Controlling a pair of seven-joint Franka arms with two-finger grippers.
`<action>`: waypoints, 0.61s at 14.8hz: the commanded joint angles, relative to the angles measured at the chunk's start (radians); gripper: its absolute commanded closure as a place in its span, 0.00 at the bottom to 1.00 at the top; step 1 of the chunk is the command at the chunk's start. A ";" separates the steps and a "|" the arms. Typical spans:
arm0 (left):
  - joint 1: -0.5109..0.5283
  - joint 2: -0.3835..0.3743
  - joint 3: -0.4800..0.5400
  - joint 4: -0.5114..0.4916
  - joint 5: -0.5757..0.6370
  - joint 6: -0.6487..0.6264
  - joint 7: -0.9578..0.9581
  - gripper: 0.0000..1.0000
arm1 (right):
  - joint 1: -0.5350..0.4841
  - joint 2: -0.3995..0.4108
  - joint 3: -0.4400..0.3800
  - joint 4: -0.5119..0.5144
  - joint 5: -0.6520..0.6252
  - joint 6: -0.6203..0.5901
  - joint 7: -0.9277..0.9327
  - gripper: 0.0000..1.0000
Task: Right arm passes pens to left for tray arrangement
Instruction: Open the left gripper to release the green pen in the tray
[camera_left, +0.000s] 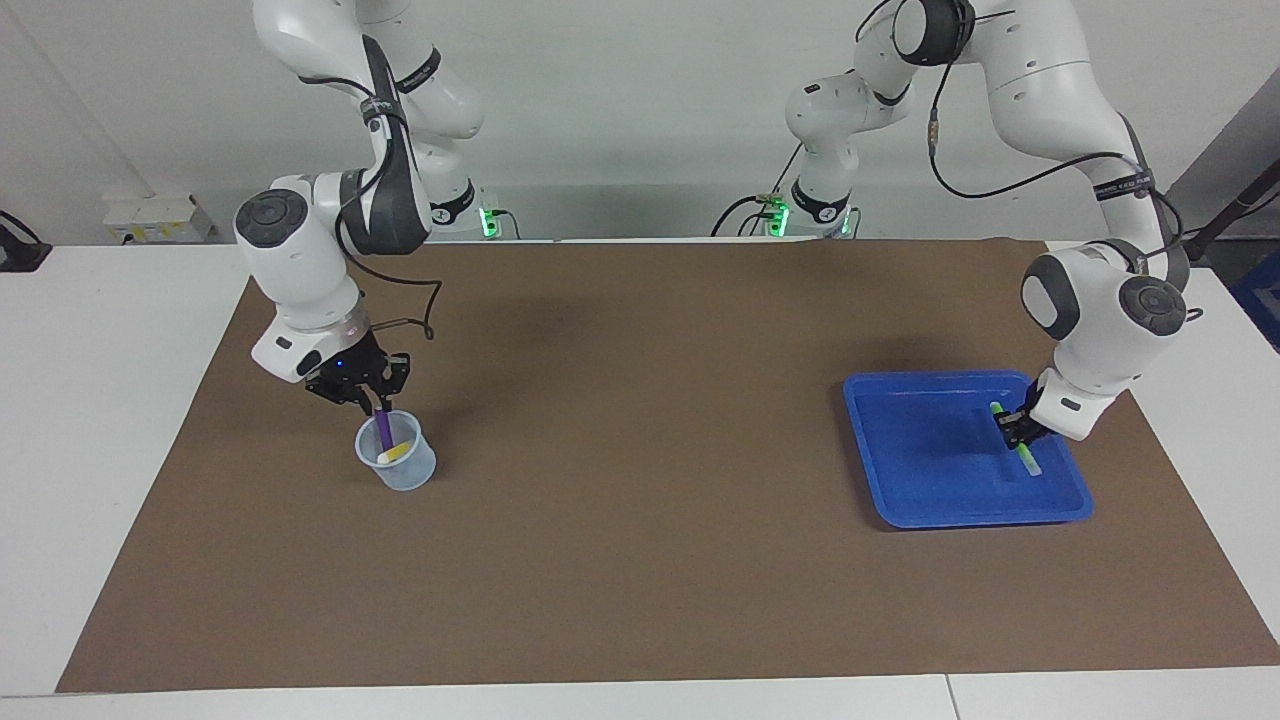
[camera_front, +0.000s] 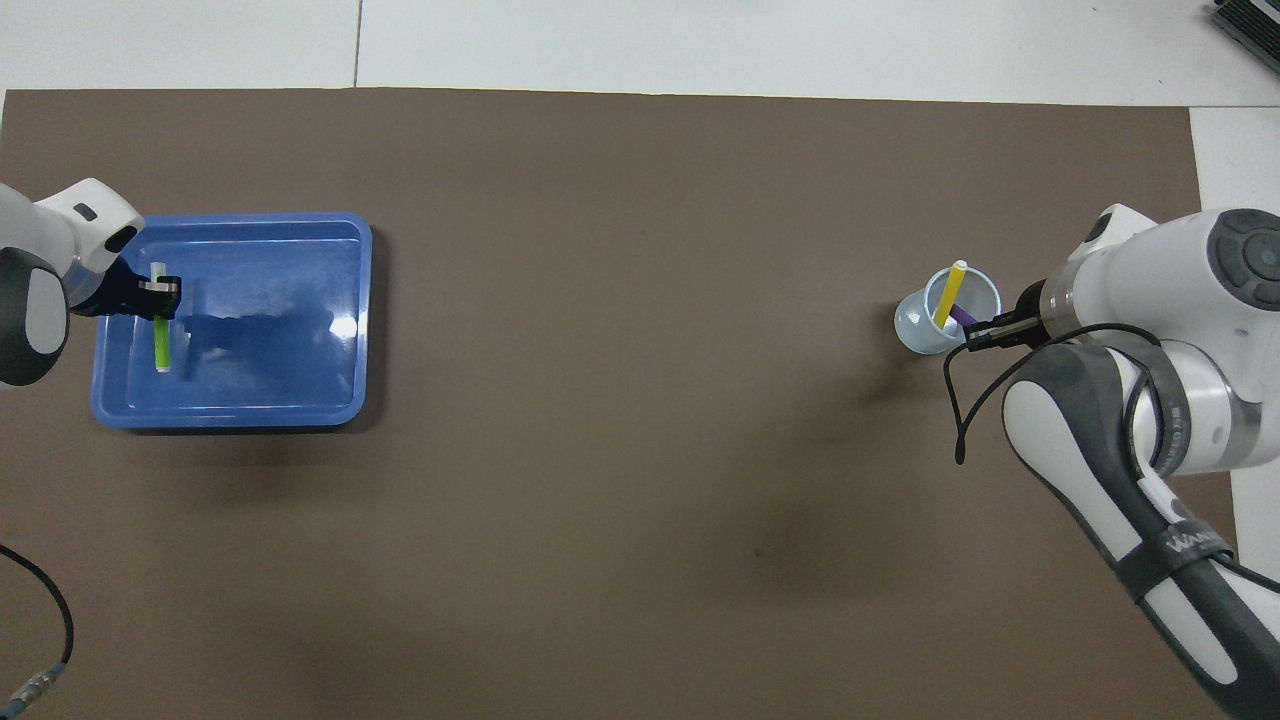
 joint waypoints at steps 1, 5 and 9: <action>0.016 0.014 -0.009 -0.029 -0.012 0.088 0.022 1.00 | -0.011 -0.002 0.006 -0.012 -0.020 0.010 -0.022 0.75; 0.024 0.016 -0.009 -0.071 -0.012 0.146 0.022 0.98 | -0.010 0.004 0.006 -0.012 -0.020 0.013 -0.015 0.78; 0.030 0.016 -0.008 -0.070 -0.013 0.145 0.021 0.45 | -0.011 0.005 0.006 -0.010 -0.020 0.019 -0.017 0.78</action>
